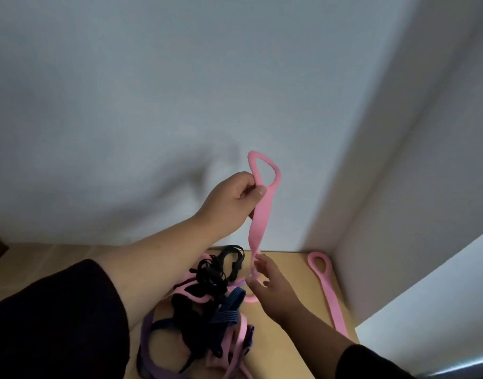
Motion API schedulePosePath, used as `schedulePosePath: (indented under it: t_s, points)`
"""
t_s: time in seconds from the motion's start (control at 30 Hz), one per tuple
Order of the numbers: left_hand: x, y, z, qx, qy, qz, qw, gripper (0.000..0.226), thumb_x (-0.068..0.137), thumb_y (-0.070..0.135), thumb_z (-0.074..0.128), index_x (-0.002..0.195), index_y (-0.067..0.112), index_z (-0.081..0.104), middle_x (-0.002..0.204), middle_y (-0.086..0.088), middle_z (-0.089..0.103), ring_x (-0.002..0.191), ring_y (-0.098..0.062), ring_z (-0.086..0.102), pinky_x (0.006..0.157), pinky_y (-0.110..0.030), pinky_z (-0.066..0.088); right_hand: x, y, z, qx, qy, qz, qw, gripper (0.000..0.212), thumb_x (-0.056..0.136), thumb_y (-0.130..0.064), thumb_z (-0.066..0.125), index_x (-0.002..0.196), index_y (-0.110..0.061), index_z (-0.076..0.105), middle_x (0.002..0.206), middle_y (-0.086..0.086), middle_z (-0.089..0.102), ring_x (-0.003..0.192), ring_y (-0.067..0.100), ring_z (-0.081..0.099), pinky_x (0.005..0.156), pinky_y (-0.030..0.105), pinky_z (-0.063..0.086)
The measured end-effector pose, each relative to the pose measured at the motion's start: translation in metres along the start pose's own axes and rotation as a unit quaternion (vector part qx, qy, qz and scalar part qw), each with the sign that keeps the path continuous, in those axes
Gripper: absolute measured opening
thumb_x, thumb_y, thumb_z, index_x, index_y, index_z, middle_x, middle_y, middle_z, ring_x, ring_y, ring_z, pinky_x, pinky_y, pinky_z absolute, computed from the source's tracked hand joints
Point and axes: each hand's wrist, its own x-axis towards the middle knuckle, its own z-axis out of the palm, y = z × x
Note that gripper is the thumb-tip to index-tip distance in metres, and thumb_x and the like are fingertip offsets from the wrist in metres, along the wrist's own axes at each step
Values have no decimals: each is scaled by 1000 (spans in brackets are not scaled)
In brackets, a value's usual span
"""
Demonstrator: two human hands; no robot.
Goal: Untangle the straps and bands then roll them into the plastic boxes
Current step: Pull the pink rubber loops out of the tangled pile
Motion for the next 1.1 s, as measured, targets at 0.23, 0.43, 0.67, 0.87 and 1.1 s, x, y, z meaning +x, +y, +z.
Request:
schedulePosePath:
  t_s: [0.23,0.43,0.67,0.87,1.1]
  points:
    - [8,11,-6,-48,-48,14,998,12,99,15,57,96,5,61,90,-9,73,81,-28,73,76,-51,60,10,-19,8,5,28,21,999,58,87,-39,68,139,-37,45,133,-21,53,125,1,47,104,28,39]
    - [14,8,-15,-80,-64,13,995,11,99,11,56,94,5,63,92,-13,72,84,-28,71,69,-38,60,-3,-21,20,36,1,76,996,10,98,-28,61,102,-32,70,100,-11,72,98,8,65,89,28,51]
    - [35,-13,2,-112,-88,-35,989,14,101,9,52,101,11,65,93,-9,71,75,-18,69,67,-36,60,-39,7,9,65,60,171,981,16,101,-26,58,96,-15,69,81,-1,73,72,9,64,83,35,55]
    - [54,-35,53,-106,-120,-68,985,14,102,10,49,100,6,62,94,-10,72,77,-23,71,65,-35,59,-89,36,-17,81,164,230,956,9,98,-21,63,97,-14,68,82,5,75,66,12,69,63,24,57]
    - [61,-60,124,-96,-156,-107,977,13,101,12,51,101,10,64,96,-9,72,73,-21,69,64,-36,59,-134,75,-50,82,235,297,922,16,93,-27,70,106,-22,62,79,5,74,59,19,71,54,29,58]
